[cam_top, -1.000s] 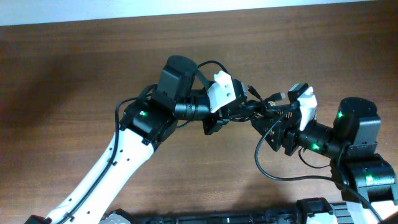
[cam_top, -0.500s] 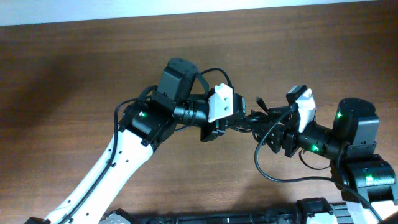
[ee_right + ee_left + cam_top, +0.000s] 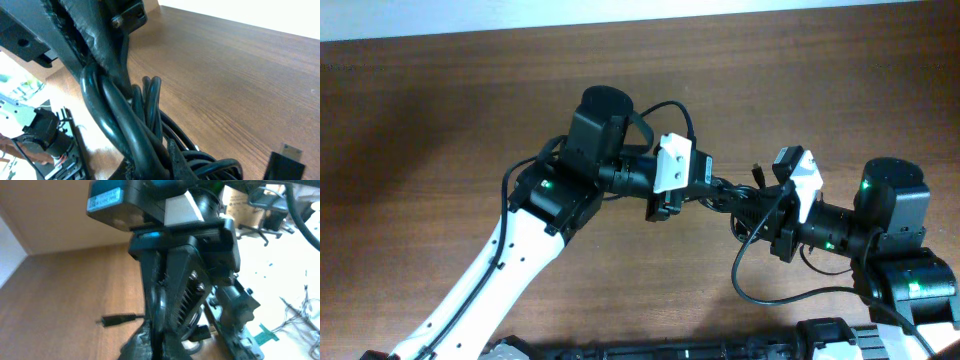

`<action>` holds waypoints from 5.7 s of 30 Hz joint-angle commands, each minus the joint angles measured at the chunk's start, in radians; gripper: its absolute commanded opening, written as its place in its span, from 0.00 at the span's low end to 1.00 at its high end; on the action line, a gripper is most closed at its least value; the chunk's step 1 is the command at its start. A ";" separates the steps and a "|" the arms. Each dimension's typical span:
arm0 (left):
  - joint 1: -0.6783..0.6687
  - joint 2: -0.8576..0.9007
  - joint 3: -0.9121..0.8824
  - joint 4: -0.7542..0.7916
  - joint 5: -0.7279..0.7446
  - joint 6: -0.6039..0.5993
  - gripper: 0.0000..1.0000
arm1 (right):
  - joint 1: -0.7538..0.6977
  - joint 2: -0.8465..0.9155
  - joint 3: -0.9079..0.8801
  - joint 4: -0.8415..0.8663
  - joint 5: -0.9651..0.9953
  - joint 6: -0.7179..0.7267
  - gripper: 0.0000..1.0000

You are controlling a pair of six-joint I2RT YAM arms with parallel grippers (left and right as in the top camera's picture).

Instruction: Untangle cables

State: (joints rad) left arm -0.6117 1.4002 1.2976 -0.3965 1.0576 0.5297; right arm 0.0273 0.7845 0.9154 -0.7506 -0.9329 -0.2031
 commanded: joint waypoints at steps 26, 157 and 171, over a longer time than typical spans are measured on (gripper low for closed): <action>0.189 -0.069 0.018 0.080 0.068 -0.452 0.97 | -0.198 -0.001 0.011 0.857 -0.425 1.138 0.04; -0.030 -0.041 0.012 0.445 -0.079 -0.760 0.00 | -0.197 0.175 0.011 1.361 -0.542 1.600 0.04; 0.082 -0.051 0.013 0.511 -0.041 -1.117 0.00 | -0.198 0.178 0.011 1.361 -0.607 1.349 0.04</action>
State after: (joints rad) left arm -0.6056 1.3521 1.3014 0.0681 1.0355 -0.3664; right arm -0.1699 0.9699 0.9146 0.6064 -1.4631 1.2797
